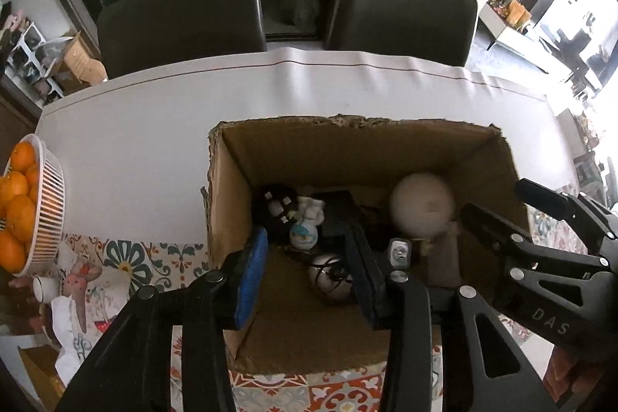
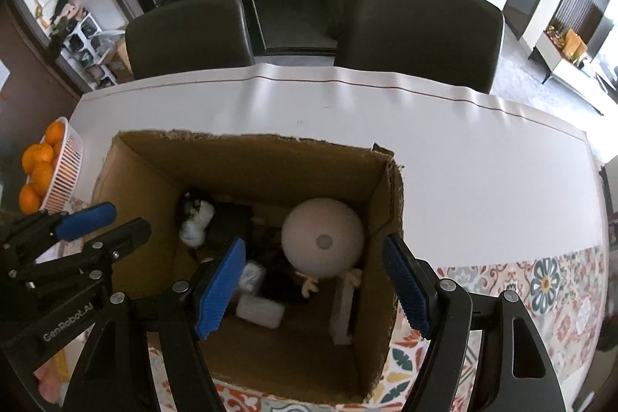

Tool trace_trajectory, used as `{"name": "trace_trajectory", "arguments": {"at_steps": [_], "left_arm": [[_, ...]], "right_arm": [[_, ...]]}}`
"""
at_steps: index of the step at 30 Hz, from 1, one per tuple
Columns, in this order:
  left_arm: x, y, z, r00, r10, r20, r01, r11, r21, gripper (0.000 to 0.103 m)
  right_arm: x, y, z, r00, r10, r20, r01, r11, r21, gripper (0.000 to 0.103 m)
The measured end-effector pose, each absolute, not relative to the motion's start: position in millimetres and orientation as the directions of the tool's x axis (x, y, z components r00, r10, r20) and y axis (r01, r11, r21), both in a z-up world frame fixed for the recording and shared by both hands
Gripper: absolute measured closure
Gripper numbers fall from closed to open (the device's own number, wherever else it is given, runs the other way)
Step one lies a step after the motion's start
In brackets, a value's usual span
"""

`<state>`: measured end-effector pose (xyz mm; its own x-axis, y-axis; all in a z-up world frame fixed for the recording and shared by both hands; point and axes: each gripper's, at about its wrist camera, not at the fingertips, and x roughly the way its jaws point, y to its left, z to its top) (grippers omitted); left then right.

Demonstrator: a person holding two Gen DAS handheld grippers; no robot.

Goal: Organize rigid objects

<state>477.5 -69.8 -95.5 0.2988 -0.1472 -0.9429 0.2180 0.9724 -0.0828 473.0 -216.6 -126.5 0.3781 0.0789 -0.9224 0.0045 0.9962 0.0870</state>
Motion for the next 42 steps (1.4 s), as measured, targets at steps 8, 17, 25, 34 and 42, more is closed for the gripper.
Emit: {"name": "trace_trajectory", "arguments": {"at_steps": [8,17,25,34,42], "left_arm": [[449,-65,-68,0.352,-0.145,-0.924,0.214,0.974,-0.072,0.059],[400,-55,-29,0.443,-0.141,-0.885,0.210,0.976,-0.050,0.053],[348,-42,10,0.549,-0.156,-0.821,0.224,0.974,-0.035,0.040],[294,-34,45,0.657,-0.131,-0.742,0.215,0.976,0.018,0.032],[247,-28,62,0.755,-0.110,-0.647,0.193,0.979,0.058,0.022]], "right_arm": [[442,-215,-100,0.429,0.052,-0.902,0.030,0.997,0.072,0.029],[393,-207,-61,0.510,0.030,-0.859,0.033,0.998,0.054,0.029],[336,-196,-22,0.618,-0.002,-0.786,0.038,0.999,0.027,0.029],[278,-190,14,0.709,-0.033,-0.705,0.057,0.998,0.010,0.028],[234,-187,29,0.767,-0.036,-0.640,0.064,0.998,0.021,0.022]]}}
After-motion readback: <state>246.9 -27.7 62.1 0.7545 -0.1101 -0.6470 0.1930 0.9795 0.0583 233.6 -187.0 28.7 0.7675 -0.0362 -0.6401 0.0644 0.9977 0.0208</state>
